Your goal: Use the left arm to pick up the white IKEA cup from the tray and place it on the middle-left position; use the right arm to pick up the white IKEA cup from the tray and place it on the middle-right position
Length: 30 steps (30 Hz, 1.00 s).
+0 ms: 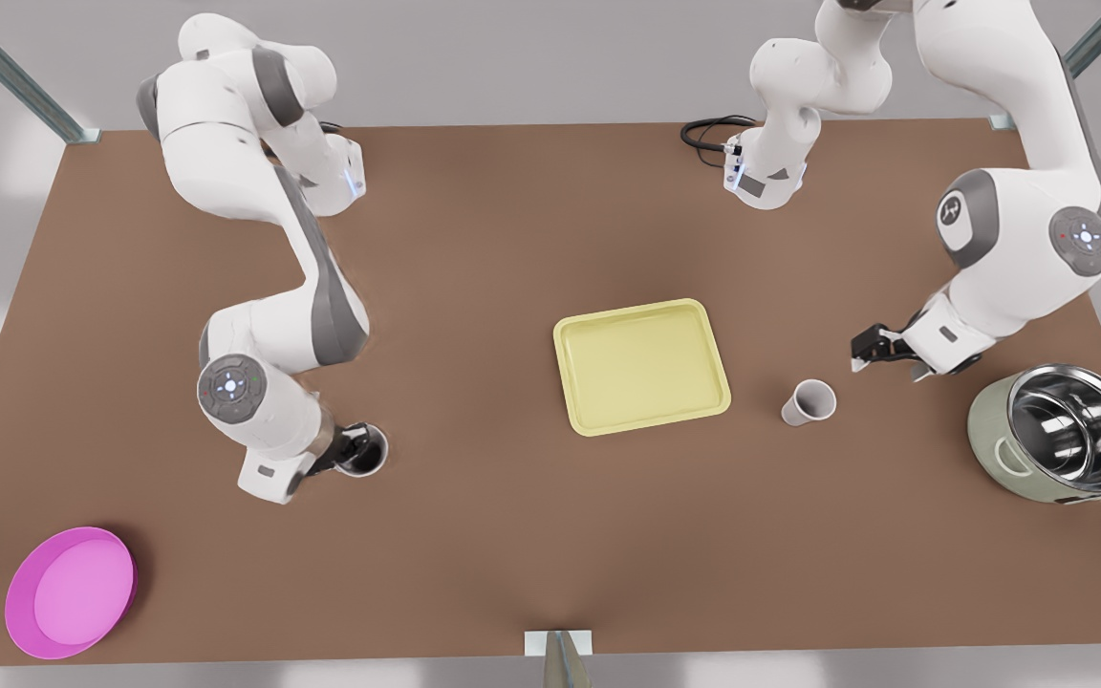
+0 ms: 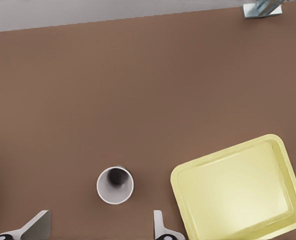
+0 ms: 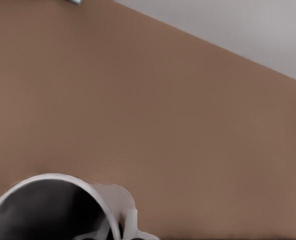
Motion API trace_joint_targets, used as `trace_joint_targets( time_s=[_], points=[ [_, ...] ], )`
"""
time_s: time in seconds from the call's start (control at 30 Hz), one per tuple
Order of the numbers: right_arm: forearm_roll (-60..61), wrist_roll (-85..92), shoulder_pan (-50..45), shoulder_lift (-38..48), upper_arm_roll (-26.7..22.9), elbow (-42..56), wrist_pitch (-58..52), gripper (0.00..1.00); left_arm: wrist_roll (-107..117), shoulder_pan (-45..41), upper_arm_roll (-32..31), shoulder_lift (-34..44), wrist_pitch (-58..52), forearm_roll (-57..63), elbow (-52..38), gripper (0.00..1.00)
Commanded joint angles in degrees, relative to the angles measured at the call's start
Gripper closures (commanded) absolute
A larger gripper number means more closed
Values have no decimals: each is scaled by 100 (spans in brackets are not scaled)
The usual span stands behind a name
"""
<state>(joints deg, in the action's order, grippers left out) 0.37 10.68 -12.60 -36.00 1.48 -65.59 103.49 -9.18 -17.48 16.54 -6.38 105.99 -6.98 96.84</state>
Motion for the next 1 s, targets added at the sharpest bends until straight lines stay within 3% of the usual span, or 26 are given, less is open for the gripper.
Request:
trace_joint_targets(
  time_s=[0.0,0.13,0.43,0.6,0.77,0.93,0.97],
  points=[
    [24,5172,346,-109,-8,-15,198,88,813,-89,-20,14,-122,100,-7,0],
    [33,5647,540,-575,1,-15,1586,88,813,-98,-55,-12,-122,258,-7,0],
    [209,5752,592,-1137,45,-24,2949,88,813,-98,-55,-30,-122,258,-16,0],
    [657,5752,821,-1296,221,-173,3002,88,821,-168,-55,-39,-122,416,-16,0],
    [1342,5849,838,-1305,230,-921,2949,88,821,-177,-55,-39,-122,408,-16,0],
    [1342,5849,847,-1357,221,-921,2905,88,821,-177,-55,-48,-131,416,-16,0],
    [1342,5849,847,-1340,221,-912,2896,80,821,-177,-55,-48,-131,408,-16,0]
  ],
)
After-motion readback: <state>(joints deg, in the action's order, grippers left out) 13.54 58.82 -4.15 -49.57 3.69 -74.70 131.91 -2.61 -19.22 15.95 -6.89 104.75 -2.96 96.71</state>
